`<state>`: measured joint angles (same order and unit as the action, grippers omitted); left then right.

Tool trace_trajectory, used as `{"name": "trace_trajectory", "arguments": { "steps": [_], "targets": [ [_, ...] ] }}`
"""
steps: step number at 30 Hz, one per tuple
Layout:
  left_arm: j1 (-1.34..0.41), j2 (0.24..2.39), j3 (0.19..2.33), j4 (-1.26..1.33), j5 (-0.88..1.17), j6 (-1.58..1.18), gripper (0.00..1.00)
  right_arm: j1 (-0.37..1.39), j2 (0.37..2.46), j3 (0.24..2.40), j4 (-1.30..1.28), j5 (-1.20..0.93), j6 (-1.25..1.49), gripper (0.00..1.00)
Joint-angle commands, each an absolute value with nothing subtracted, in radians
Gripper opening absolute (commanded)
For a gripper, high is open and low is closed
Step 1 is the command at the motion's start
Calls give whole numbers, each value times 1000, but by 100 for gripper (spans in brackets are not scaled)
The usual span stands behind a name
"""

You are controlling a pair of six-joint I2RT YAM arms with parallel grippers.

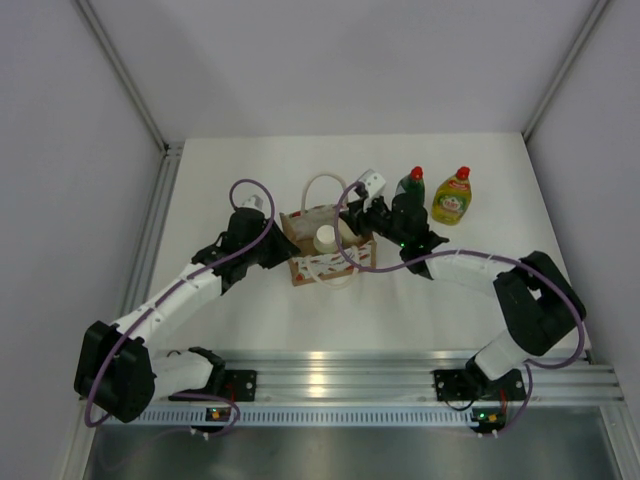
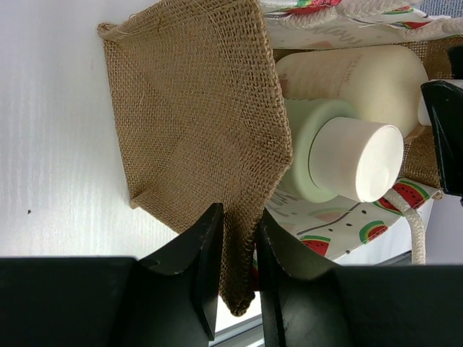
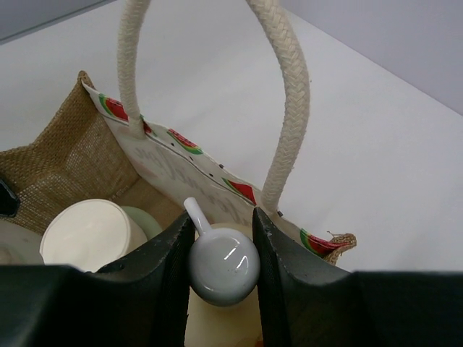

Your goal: Take the personal care products out of the canvas bag

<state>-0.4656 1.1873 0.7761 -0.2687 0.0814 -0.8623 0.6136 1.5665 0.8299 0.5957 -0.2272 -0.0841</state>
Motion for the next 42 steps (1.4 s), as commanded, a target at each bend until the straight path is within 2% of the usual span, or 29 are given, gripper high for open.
{"name": "trace_trajectory", "arguments": {
  "steps": [1,29,37,42],
  "targets": [
    [-468,1189,795,-245,67,-862,28,637,1457,888,744,-264,-78,0],
    [-468,1197,795,-245,61,-877,28,638,1255,1166,296,-264,-155,0],
    [-466,1183,788,-245,55,-877,28,624,1216,1304,135,-215,-186,0],
    [-468,1186,785,-245,51,-882,28,609,1174,1308,104,-158,-207,0]
  ]
}}
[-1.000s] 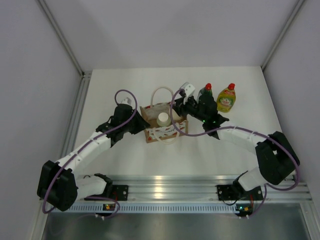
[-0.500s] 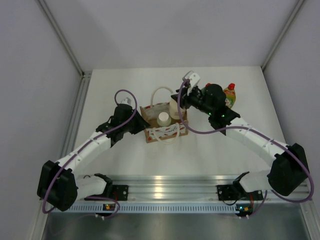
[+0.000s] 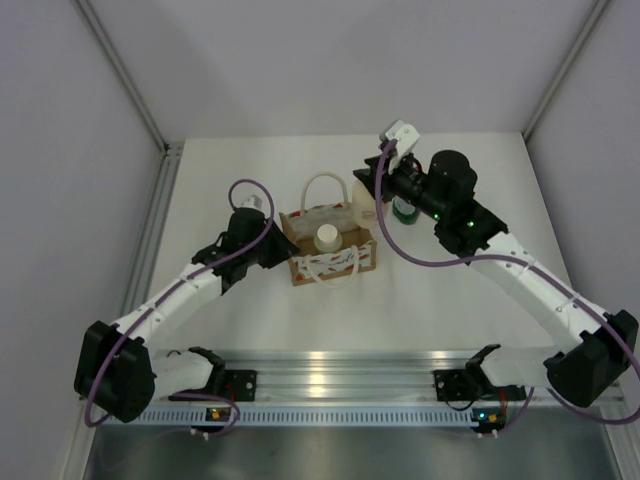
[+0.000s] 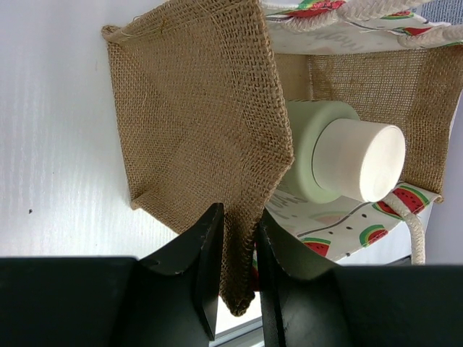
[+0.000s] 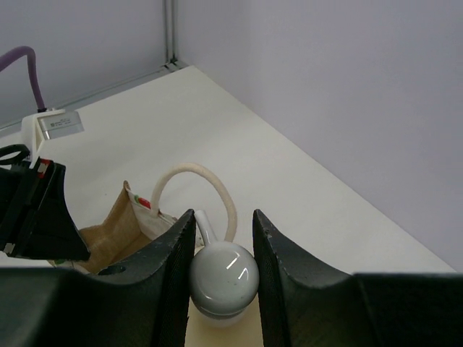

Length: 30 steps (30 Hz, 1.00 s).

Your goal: Take the personal care products out of the canvas bag

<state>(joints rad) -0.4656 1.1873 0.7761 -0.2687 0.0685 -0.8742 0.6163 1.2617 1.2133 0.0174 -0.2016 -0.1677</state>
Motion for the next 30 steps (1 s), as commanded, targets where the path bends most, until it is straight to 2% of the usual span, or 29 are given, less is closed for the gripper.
{"name": "trace_trajectory", "arguments": {
  "steps": [1,8,13,17,25,30],
  "targets": [
    [-468,1187,787,-244,49,-884,28,607,1166,1304,98,-137,-210,0],
    [-468,1184,790,-244,46,-885,28,571,1092,1071,158,-6,-212,0],
    [-468,1189,790,-244,48,-884,28,534,1025,867,322,90,-158,0],
    [-468,1186,782,-244,46,-884,28,505,971,617,518,109,-91,0],
    [-466,1187,775,-244,44,-882,28,505,1014,414,716,167,-83,0],
    [-466,1192,778,-244,44,-877,28,505,1016,393,727,170,-61,1]
  ]
}}
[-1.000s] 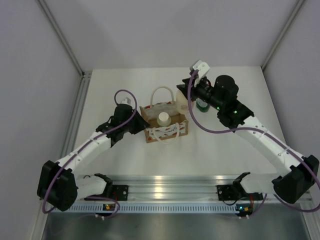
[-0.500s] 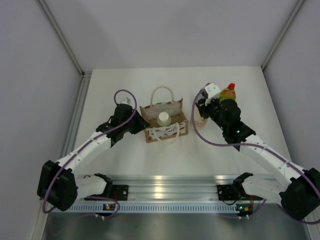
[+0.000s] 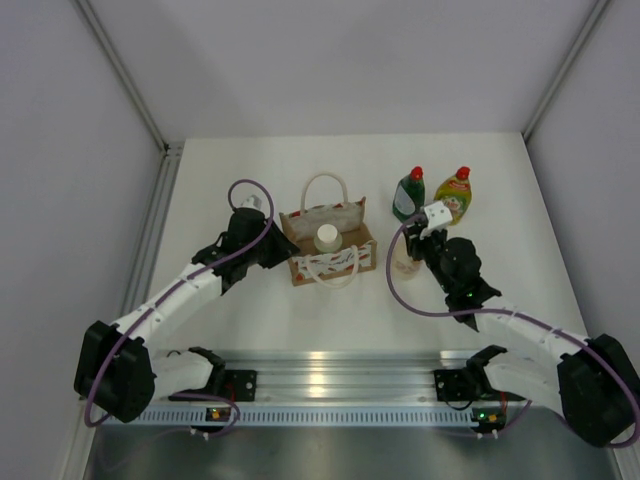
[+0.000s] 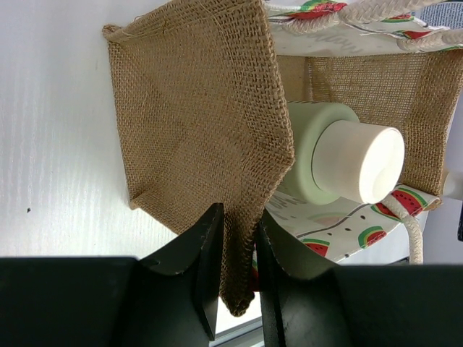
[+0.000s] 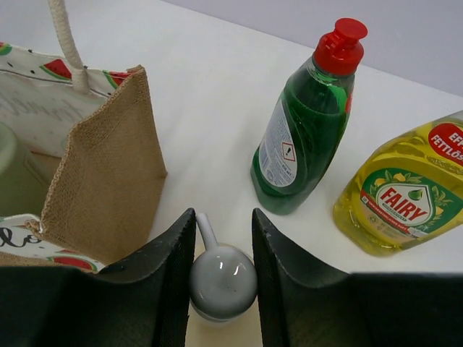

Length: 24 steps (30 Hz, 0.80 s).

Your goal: Take the personal care products out of the canvas bag

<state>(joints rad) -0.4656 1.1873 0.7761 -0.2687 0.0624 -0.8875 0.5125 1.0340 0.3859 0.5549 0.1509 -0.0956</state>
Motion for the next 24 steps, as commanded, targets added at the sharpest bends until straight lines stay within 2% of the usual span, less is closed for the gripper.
{"name": "trace_trajectory", "arguments": {
  "steps": [1,3,4,7,15,18,23,24],
  "targets": [
    [-466,1192,779,-244,46,-876,28,505,1012,394,720,169,-61,9],
    [-468,1192,781,-244,51,-876,28,506,994,408,681,166,-55,23],
    [-468,1190,781,-244,49,-874,29,505,983,416,663,160,-55,35],
    [-468,1190,782,-244,48,-871,30,506,953,477,571,160,-51,53],
    [-468,1210,798,-244,55,-871,32,506,948,681,286,8,-37,68],
    [-468,1210,798,-244,54,-871,32,521,983,747,206,-121,-8,69],
    [-468,1207,804,-244,78,-867,33,627,1078,796,177,-129,75,69],
    [-469,1204,804,-244,78,-867,33,670,1094,816,167,-127,61,73]
  ]
}}
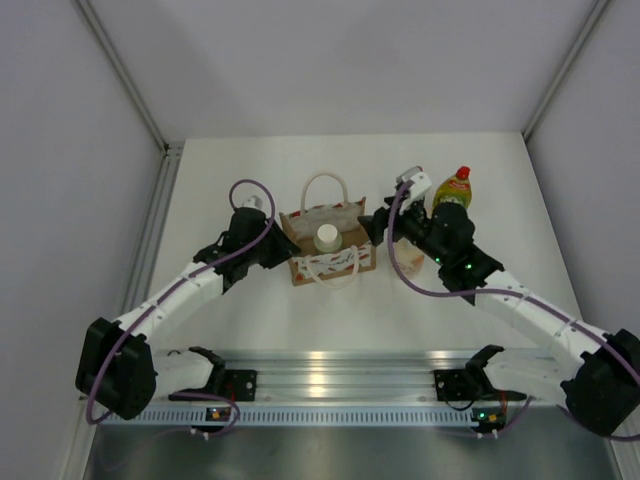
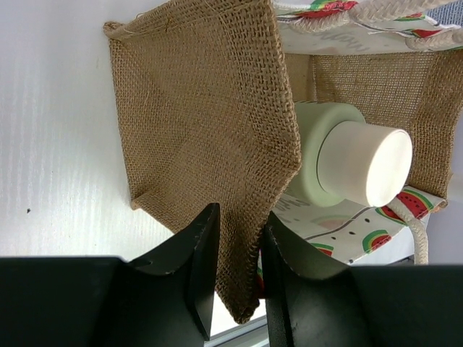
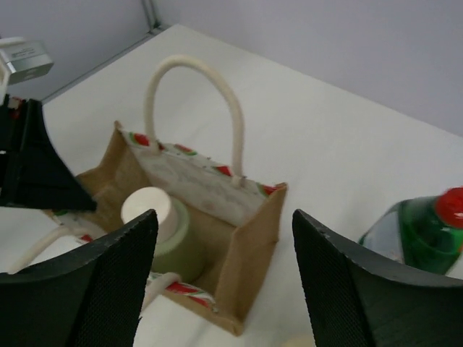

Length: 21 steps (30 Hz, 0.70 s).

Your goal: Take the personal care products out of the canvas bag

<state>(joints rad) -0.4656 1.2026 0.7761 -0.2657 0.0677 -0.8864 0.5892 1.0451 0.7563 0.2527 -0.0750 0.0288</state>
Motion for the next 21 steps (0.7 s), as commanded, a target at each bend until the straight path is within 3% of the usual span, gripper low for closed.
{"name": "trace_trajectory", "arguments": {
  "steps": [1,4,21],
  "targets": [
    [-468,1204,804,-244,83,-864,33,693,1132,830,154,-127,46,77],
    [-468,1204,801,-244,89,-859,34,781,1228,911,46,-74,-40,99],
    [-485,1235,756,-244,74,-862,34,853,1572,1236,-198,77,-40,99]
  ]
}}
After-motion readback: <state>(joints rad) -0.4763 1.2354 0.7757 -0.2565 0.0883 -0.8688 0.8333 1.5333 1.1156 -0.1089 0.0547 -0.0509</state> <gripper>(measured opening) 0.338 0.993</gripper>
